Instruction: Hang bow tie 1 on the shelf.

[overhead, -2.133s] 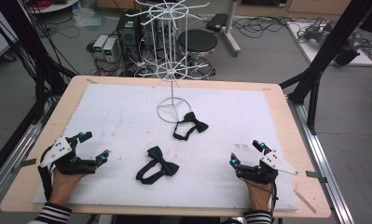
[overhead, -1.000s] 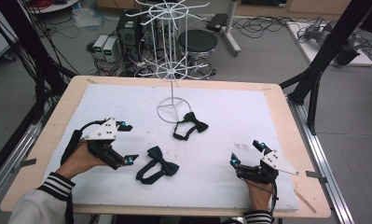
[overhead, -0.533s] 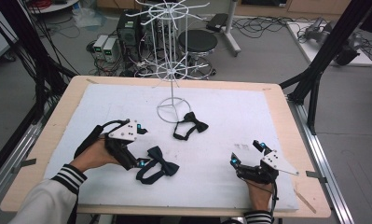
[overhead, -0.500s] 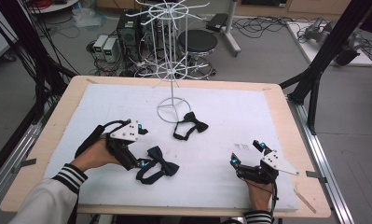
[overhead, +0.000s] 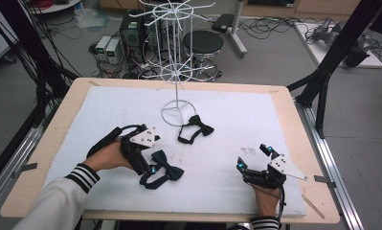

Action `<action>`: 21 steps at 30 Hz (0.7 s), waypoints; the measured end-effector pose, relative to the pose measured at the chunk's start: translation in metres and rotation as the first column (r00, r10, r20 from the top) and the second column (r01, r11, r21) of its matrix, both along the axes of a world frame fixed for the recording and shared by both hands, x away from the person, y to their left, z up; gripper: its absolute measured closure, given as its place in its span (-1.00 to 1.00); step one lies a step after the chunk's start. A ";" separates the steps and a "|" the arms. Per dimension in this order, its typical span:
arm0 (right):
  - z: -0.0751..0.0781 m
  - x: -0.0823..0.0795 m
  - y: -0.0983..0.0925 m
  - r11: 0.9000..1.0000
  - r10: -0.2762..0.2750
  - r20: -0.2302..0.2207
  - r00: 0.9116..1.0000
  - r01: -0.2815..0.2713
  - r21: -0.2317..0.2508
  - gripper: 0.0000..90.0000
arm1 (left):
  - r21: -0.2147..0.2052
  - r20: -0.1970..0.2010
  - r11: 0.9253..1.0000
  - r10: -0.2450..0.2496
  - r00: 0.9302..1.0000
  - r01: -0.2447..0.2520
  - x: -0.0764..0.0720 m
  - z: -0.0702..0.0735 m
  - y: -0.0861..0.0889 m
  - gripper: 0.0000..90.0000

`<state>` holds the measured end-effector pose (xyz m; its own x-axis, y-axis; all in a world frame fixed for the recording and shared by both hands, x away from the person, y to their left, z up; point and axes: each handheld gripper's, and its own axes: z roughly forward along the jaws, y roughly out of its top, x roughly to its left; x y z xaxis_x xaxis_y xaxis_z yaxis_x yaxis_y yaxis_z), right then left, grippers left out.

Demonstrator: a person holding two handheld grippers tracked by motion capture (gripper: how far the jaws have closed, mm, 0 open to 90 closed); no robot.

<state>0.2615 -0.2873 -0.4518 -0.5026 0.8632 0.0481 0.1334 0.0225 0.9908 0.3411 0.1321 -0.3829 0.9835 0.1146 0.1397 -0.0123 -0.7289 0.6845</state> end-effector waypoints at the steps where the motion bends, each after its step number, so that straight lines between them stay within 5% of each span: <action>1: 0.000 0.000 0.000 1.000 0.000 0.000 1.000 0.000 0.000 -0.98 | 0.002 -0.004 1.000 -0.001 1.000 0.001 0.000 0.000 -0.001 -0.96; 21: 0.000 0.000 -0.001 1.000 0.000 0.005 1.000 0.000 0.007 -0.98 | 0.148 -0.039 0.985 -0.089 0.995 0.094 0.008 -0.018 -0.031 -0.94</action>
